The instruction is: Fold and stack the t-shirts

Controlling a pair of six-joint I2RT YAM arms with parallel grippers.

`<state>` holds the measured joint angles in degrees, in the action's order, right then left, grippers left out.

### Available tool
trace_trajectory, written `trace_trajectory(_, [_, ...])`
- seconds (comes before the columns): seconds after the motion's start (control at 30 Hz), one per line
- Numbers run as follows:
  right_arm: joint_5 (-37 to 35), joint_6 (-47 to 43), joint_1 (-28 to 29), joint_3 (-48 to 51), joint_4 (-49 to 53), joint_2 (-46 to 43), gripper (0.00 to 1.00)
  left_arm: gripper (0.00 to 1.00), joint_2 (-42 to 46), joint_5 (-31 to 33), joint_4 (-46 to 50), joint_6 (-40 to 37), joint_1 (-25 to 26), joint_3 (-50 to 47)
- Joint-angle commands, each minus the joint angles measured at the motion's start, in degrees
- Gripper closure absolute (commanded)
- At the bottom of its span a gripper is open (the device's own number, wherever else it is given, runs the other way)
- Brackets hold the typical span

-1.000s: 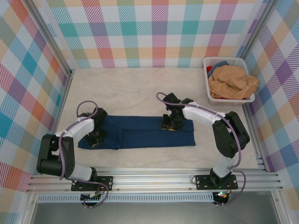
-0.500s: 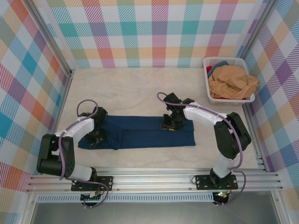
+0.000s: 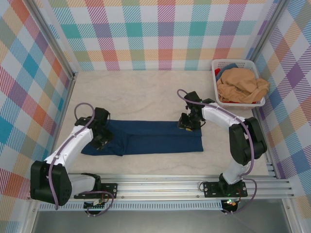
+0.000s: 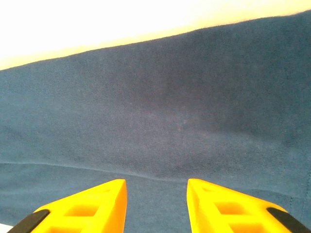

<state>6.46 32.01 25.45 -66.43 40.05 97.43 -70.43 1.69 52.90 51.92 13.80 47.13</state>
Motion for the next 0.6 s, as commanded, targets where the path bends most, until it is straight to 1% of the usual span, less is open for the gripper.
trace_trajectory(0.0, [1.1, -1.41, -0.31, -0.71, 0.52, 0.19, 0.63, 0.68, -1.71, -5.66, -3.78, 5.18, 5.12, -2.9])
trace_trajectory(0.07, [1.14, -1.18, -0.4, -0.68, 0.29, 0.31, 0.63, 0.68, -2.67, -5.97, -5.63, 6.55, 7.56, -3.99])
trace_trajectory(0.1, [1.1, -1.11, -0.4, -0.63, 0.29, 0.26, 0.63, 0.66, -3.32, -6.3, -6.59, 6.84, 8.38, -4.36])
trace_trajectory(0.17, [1.11, -1.15, -0.48, -0.63, 0.21, 0.38, 0.63, 0.62, -5.01, -7.71, -9.03, 6.8, 9.25, -4.92])
trace_trajectory(0.23, [1.0, -1.22, -0.57, -0.57, 0.22, 0.44, 0.63, 0.62, -7.65, -7.97, -10.13, 6.17, 10.11, -5.05])
trace_trajectory(0.37, [0.97, -1.75, -1.75, -0.88, 0.21, 1.2, 0.63, 0.65, -11.61, -6.49, -12.1, 5.72, 10.19, -5.04])
trace_trajectory(0.47, [0.95, -2.42, -4.01, -1.36, -0.25, 1.89, 0.63, 0.65, -13.25, -4.47, -14.03, 6.7, 9.59, -4.4])
trace_trajectory(0.57, [0.16, -3.69, -5.78, -2.19, -0.17, 3.85, 0.62, 0.66, -15.73, -4.28, -15.55, 7.01, 8.66, -3.0])
